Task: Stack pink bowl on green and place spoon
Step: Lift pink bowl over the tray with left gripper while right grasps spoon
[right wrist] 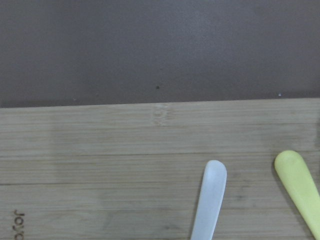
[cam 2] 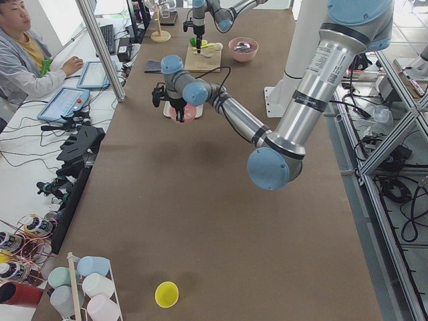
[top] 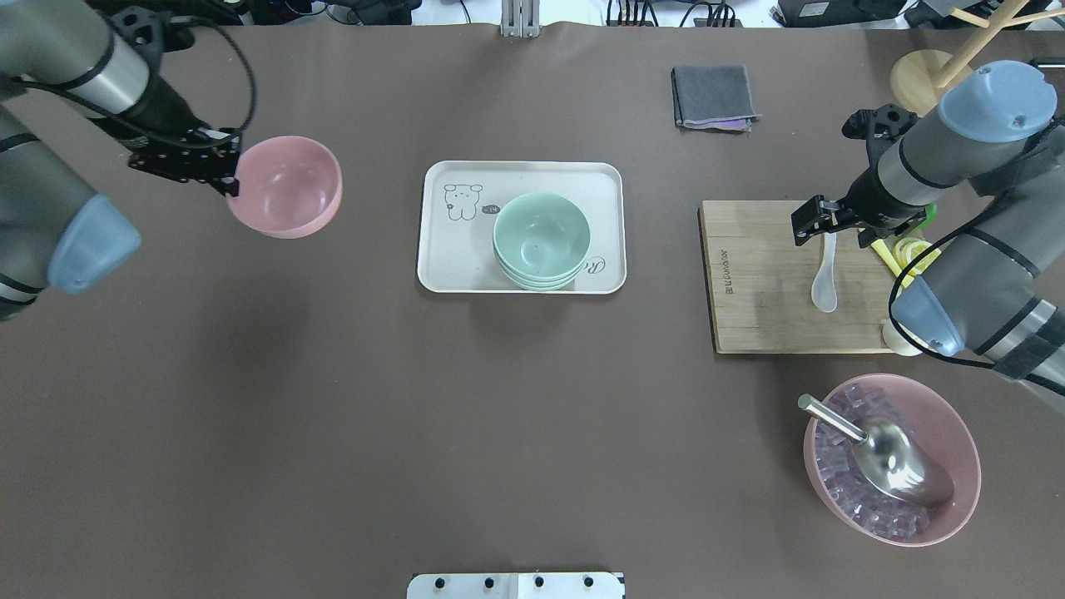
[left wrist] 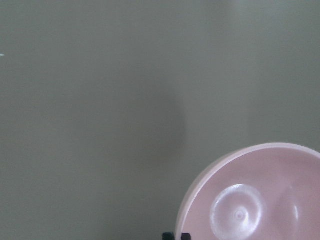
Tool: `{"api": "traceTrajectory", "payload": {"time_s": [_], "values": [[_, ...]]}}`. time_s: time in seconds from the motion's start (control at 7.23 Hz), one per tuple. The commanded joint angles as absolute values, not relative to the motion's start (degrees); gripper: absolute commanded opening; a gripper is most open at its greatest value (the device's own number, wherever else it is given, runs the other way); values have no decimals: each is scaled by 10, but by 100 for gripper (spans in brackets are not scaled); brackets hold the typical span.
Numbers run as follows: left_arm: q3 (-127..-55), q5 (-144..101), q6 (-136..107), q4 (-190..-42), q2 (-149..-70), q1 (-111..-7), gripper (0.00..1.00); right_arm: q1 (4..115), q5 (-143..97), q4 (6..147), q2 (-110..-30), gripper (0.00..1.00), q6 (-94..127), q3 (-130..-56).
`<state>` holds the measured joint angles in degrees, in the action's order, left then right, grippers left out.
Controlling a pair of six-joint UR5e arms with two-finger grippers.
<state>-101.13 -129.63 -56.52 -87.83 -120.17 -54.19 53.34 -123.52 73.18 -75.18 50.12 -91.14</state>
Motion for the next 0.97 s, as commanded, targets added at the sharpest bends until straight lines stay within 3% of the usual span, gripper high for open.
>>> {"api": "traceTrajectory", "payload": {"time_s": [0.0,0.28,0.41,0.69,0.83], "values": [[-979,-1233,-684,-854,-1314,-456,0,526,-1231,731,-754,84,539,-887],[-926,-1232,-712,-855,-1372,-441,0,521,-1232,731,-751,75,554,-887],[-907,-1233,-712,-856,-1388,-441,0,522,-1232,731,-751,65,562,-888],[-898,-1234,-713,-862,-1391,-430,0,521,-1233,731,-751,23,577,-888],[-876,-1234,-718,-863,-1408,-419,0,521,-1234,731,-752,21,577,-889]]}}
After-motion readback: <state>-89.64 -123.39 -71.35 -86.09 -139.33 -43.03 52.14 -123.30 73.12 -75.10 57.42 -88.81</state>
